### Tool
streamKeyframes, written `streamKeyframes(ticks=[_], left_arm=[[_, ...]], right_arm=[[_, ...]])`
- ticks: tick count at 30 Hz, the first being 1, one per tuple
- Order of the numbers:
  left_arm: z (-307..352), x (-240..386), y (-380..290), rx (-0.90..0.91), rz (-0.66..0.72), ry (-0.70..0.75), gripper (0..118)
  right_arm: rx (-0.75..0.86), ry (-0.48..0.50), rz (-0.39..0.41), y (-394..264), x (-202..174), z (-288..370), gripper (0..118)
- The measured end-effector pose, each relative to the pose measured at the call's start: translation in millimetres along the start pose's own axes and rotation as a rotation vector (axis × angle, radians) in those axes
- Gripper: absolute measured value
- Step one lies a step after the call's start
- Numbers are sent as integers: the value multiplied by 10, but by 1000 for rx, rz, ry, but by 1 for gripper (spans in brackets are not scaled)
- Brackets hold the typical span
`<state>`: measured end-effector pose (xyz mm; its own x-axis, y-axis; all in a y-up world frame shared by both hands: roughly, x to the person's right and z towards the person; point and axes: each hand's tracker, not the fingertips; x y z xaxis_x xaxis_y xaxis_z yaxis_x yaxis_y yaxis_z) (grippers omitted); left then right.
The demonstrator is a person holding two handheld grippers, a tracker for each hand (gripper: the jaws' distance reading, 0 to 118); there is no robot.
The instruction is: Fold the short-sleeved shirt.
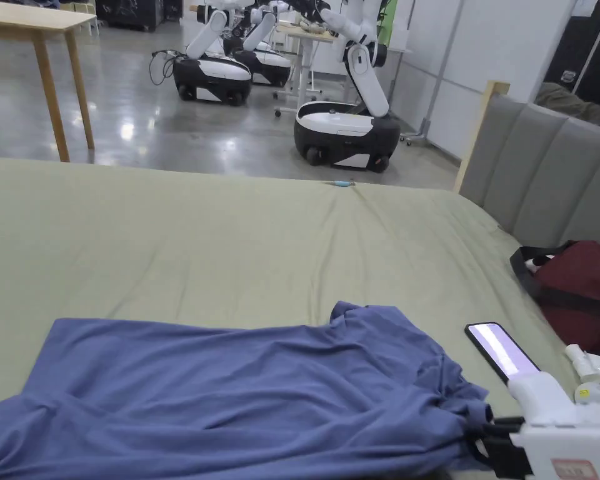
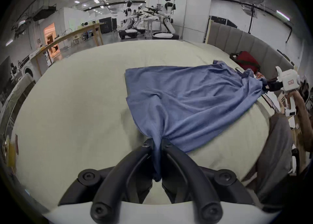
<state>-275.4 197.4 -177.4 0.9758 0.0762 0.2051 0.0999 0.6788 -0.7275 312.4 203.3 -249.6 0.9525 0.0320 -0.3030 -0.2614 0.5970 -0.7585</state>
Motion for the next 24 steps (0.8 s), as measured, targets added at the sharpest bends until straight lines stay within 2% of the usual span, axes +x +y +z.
streamKeyframes(ticks=[4,10,12,13,14,15,16,21,22,23,24], left_arm=[[51,48,-295,-44,0,5,5],[-219,64,-472,-78,10,8,6],[-204,46,-457,-61,16,1,10],[-192,24,-449,-55,25,-7,28],[-164,13,-448,-54,34,7,59],[-118,1,-441,-38,44,26,93],[-82,-14,-439,-41,42,24,115],[510,54,-457,132,59,99,114],[666,87,-484,195,70,106,106],[795,112,-500,227,90,90,88],[891,130,-521,268,113,72,52]], right_arm=[[-56,28,-6,-359,-95,57,8],[-120,23,1,-494,-113,-317,9],[-116,26,7,-486,-98,-283,17],[-95,30,6,-501,-77,-236,45],[-72,14,2,-521,-57,-163,79],[-35,7,-15,-540,-38,-50,104],[5,3,-33,-563,-37,64,109],[288,-74,-82,-768,-364,1112,108],[352,-79,-85,-843,-456,1266,99],[403,-78,-97,-910,-539,1372,76],[429,-47,-106,-928,-630,1456,37]])
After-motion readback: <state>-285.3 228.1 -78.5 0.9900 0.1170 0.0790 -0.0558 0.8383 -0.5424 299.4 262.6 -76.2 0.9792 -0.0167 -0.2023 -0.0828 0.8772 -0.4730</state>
